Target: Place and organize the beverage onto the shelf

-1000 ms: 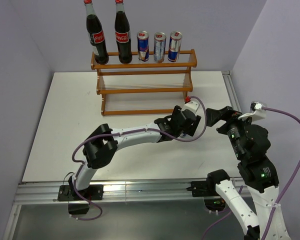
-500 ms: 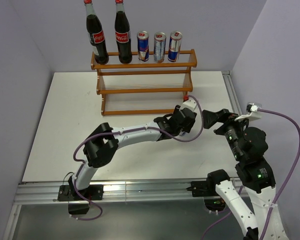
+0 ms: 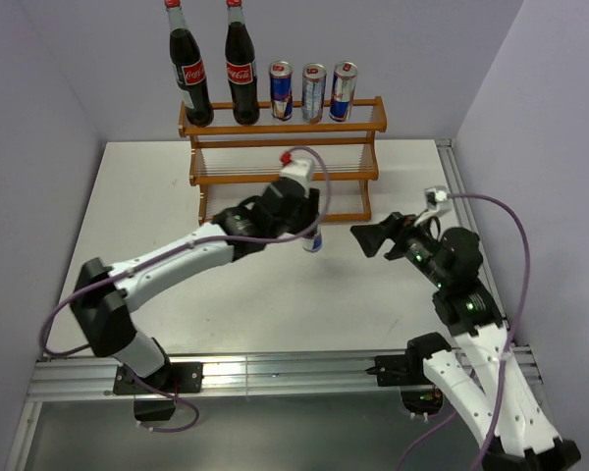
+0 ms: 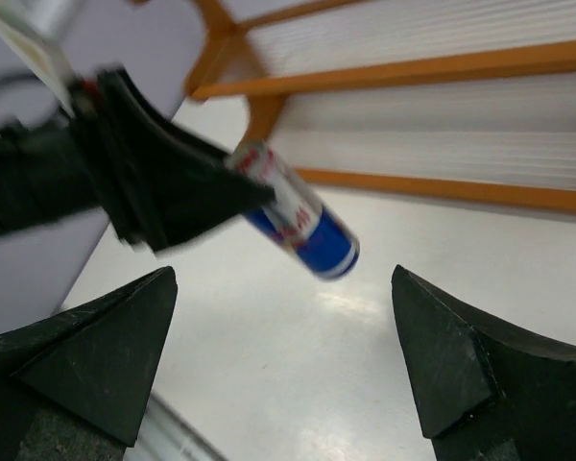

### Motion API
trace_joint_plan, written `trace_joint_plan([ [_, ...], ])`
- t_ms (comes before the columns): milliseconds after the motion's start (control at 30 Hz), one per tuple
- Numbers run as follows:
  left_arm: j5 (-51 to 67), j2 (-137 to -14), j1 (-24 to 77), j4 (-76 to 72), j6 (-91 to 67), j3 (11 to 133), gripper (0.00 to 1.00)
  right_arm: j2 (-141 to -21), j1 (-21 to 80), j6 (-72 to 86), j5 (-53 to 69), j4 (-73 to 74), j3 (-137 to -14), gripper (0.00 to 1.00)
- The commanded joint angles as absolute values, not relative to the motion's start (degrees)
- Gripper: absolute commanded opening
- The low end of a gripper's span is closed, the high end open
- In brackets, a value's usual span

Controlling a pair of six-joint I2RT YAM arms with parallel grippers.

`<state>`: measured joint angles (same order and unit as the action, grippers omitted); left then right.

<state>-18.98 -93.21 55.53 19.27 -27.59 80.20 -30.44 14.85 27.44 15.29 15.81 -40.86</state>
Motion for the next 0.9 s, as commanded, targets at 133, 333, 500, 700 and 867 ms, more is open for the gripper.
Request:
trace_joint_plan([
  [133,-6.3,-77.4,48.0,20.7,-28.8,74.8,0.0,-49.9,15.7,26.8,45.7,-2.3,-41.0,0.95],
  [333,3.1,-71.2,43.9,27.5,-29.0,74.2,0.0,-60.4,29.3,11.3,42.3,6.0,-50.5,0.95],
  [500,10.4,-68.2,42.6,32.0,-27.3,75.1,0.0,-65.7,38.9,1.9,36.7,12.6,-56.0,0.95],
  [700,19.8,-64.3,42.6,33.0,-24.3,74.0,0.0,-66.0,41.0,1.2,35.0,10.6,-56.9,0.94],
  [867,28.7,-60.6,42.6,30.2,-23.4,71.5,0.0,-64.3,41.3,0.6,40.5,8.8,-55.5,0.92],
])
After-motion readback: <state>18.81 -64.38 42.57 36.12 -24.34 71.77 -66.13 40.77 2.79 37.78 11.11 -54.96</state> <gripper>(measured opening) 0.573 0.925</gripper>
